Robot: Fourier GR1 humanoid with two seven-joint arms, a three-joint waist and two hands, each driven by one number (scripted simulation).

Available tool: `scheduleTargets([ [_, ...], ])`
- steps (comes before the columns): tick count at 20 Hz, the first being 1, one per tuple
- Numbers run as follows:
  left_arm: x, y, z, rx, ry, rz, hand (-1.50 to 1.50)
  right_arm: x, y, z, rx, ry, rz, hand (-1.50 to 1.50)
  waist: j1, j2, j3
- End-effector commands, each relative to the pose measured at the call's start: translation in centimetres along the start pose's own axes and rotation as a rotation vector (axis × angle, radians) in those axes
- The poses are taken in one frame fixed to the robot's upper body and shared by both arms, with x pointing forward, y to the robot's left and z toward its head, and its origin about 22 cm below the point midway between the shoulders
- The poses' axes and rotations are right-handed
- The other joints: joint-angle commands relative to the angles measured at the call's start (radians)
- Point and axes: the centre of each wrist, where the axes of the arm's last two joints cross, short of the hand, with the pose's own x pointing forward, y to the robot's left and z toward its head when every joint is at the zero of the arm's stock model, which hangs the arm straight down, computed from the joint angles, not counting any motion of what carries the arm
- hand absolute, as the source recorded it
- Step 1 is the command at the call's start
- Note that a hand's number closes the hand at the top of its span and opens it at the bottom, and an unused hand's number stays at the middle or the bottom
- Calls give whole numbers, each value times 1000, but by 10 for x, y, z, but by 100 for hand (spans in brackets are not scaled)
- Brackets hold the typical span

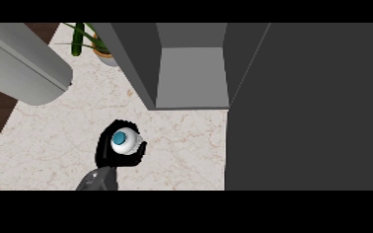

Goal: Pick up the bottled water, place it into the cabinet and close the cabinet

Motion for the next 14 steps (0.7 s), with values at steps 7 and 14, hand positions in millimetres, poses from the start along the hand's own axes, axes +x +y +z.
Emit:
scheduleTargets([
  [7,31,-84,-43,-74,23,42,150,12,3,2,-20,-27,-41,-150,1,-4,-2],
  [14,56,-141,-54,-122,-64,-121,150,21,-7,2,-28,-52,-33,-150,0,1,-2],
])
